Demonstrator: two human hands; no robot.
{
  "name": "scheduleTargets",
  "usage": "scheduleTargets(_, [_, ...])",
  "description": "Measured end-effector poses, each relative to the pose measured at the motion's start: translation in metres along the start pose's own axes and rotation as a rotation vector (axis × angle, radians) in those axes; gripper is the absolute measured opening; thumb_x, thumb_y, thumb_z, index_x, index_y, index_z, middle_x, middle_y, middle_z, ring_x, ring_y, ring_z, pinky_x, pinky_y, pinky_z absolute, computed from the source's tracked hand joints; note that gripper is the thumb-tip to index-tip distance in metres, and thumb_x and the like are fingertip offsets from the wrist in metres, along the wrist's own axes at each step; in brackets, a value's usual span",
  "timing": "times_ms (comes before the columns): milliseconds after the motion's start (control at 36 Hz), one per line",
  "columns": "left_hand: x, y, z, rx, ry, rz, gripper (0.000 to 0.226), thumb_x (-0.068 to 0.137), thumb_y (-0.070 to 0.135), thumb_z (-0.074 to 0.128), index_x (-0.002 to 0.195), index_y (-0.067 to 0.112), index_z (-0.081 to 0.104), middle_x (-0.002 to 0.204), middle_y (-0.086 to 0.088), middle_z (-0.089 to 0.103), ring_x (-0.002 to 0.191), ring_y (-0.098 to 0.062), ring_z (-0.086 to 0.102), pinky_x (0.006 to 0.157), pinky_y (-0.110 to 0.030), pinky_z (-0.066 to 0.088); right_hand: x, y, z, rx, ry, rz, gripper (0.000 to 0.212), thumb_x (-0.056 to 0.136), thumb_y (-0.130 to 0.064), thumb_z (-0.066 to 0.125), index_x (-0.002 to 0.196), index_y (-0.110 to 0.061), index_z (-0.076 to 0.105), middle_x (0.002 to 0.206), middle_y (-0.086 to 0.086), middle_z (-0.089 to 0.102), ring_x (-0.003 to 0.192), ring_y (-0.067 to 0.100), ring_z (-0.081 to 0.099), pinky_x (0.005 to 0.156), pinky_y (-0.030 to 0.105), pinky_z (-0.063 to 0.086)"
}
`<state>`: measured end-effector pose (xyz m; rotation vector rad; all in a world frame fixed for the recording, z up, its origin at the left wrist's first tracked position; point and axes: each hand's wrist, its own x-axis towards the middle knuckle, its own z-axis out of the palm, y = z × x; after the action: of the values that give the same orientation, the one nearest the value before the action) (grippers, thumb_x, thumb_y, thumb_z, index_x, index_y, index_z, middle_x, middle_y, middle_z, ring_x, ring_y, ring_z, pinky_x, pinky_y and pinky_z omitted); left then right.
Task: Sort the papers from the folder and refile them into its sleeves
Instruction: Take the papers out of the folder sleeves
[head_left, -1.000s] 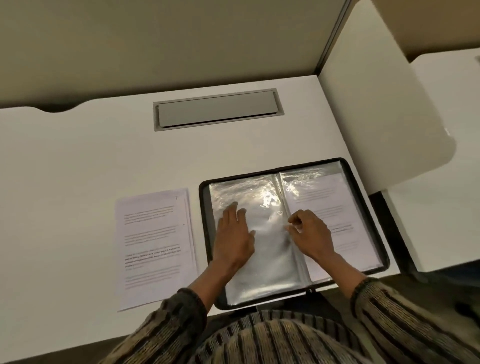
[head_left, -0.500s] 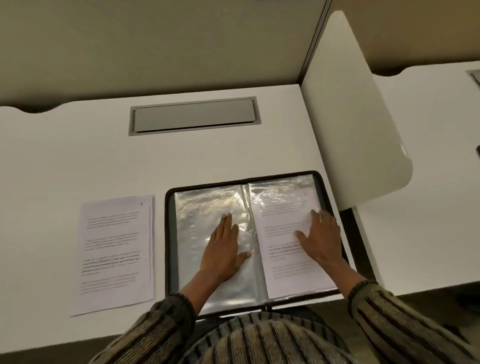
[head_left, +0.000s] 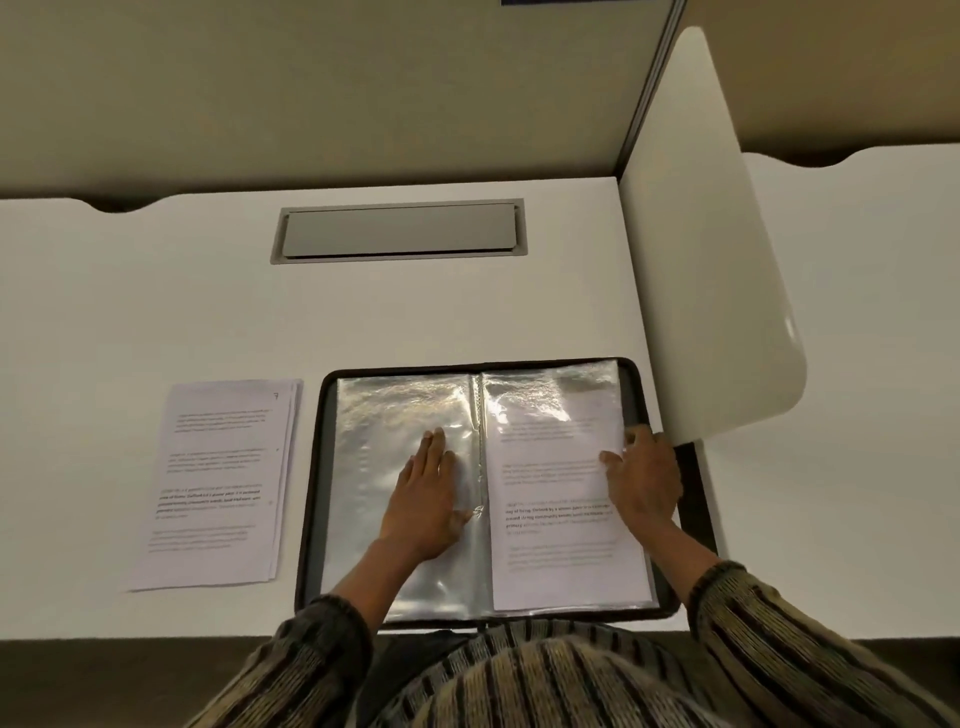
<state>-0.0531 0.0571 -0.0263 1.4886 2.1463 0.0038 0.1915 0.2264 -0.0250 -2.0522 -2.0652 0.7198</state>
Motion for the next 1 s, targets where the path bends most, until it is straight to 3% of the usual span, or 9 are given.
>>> scheduleTargets(139, [0.003, 0.008, -0.008, -0.059, -0.032, -0.051, 0.091, 0.093, 0.050, 0.075, 0.160, 0.009, 0.028, 0.177, -0.008, -0.009, 0.164, -0.026, -0.009, 0.131, -0.049, 0.018, -0.003, 0.001, -0.006, 0.116, 0.059, -0.073, 0.034, 0.087, -0.020, 0.084, 0.110, -0.017, 0.060, 0.093, -0.002, 0.068, 0.083, 0.020, 0.066, 0.061, 0.028, 0.045])
scheduleTargets(222, [0.006, 0.020, -0.016, -0.129, 0.000, -0.112, 0.074, 0.092, 0.053, 0.074, 0.147, 0.012, 0.046, 0.172, -0.012, 0.020, 0.162, -0.032, 0.013, 0.125, -0.052, 0.031, -0.008, 0.001, -0.010, 0.097, 0.090, -0.126, 0.026, 0.087, -0.025, 0.085, 0.102, -0.020, 0.065, 0.081, -0.006, 0.072, 0.069, 0.015, 0.065, 0.056, 0.023, 0.040])
scheduleTargets(306, [0.010, 0.040, -0.022, -0.230, 0.174, -0.120, 0.063, 0.091, 0.062, 0.070, 0.132, 0.016, 0.057, 0.145, -0.003, 0.052, 0.140, -0.025, 0.044, 0.109, -0.048, 0.045, -0.017, -0.001, -0.012, 0.013, 0.145, -0.255, 0.019, 0.086, -0.024, 0.086, 0.088, -0.023, 0.067, 0.084, -0.006, 0.070, 0.077, 0.017, 0.064, 0.070, 0.037, 0.051])
scheduleTargets(417, [0.010, 0.085, -0.040, -0.468, 0.203, -0.157, 0.062, 0.087, 0.081, 0.060, 0.111, 0.025, 0.068, 0.113, 0.010, 0.068, 0.107, -0.009, 0.061, 0.091, -0.038, 0.055, -0.032, -0.008, -0.013, -0.008, 0.207, -0.402, 0.019, 0.084, -0.025, 0.083, 0.093, -0.021, 0.067, 0.111, 0.004, 0.057, 0.105, 0.023, 0.055, 0.085, 0.034, 0.041])
scheduleTargets(500, [0.012, 0.113, -0.047, -0.581, 0.167, -0.220, 0.063, 0.082, 0.093, 0.051, 0.076, 0.031, 0.063, 0.073, 0.015, 0.064, 0.072, -0.005, 0.062, 0.073, -0.033, 0.055, -0.044, -0.018, -0.010, 0.093, 0.156, -0.497, 0.021, 0.083, -0.025, 0.084, 0.096, -0.020, 0.068, 0.115, 0.003, 0.055, 0.110, 0.022, 0.054, 0.089, 0.035, 0.044])
scheduleTargets(556, [0.014, 0.123, -0.047, -0.614, 0.154, -0.254, 0.070, 0.079, 0.095, 0.050, 0.067, 0.027, 0.061, 0.060, 0.011, 0.060, 0.060, -0.006, 0.059, 0.065, -0.032, 0.052, -0.048, -0.024, -0.007, 0.155, 0.088, -0.536, 0.027, 0.082, -0.023, 0.085, 0.104, -0.018, 0.070, 0.114, 0.002, 0.055, 0.108, 0.020, 0.054, 0.086, 0.035, 0.049])
scheduleTargets(694, [0.013, 0.126, -0.050, -0.685, 0.188, -0.329, 0.047, 0.091, 0.066, 0.065, 0.078, 0.022, 0.075, 0.070, 0.008, 0.072, 0.069, -0.007, 0.070, 0.073, -0.038, 0.062, -0.047, -0.031, 0.002, 0.321, -0.065, -0.608, 0.032, 0.085, -0.022, 0.083, 0.113, -0.017, 0.069, 0.110, -0.004, 0.056, 0.099, 0.013, 0.059, 0.072, 0.027, 0.058])
scheduleTargets(806, [0.008, 0.109, -0.053, -0.676, 0.262, -0.393, 0.022, 0.095, 0.037, 0.064, 0.084, 0.024, 0.078, 0.083, 0.012, 0.076, 0.077, -0.007, 0.071, 0.079, -0.040, 0.063, -0.045, -0.037, -0.001, 0.534, -0.197, -0.690, 0.032, 0.093, -0.048, 0.074, 0.110, -0.021, 0.070, 0.109, -0.009, 0.060, 0.098, 0.013, 0.066, 0.074, 0.023, 0.061])
scheduleTargets(1000, [0.004, 0.048, -0.072, -0.709, 0.356, -0.570, 0.030, 0.084, 0.040, 0.057, 0.071, 0.019, 0.074, 0.069, 0.007, 0.074, 0.069, -0.017, 0.074, 0.075, -0.046, 0.064, -0.016, -0.030, -0.004, 0.507, -0.132, -0.490, 0.048, 0.100, -0.067, 0.050, 0.121, -0.026, 0.065, 0.117, -0.013, 0.063, 0.104, 0.008, 0.064, 0.080, 0.037, 0.062])
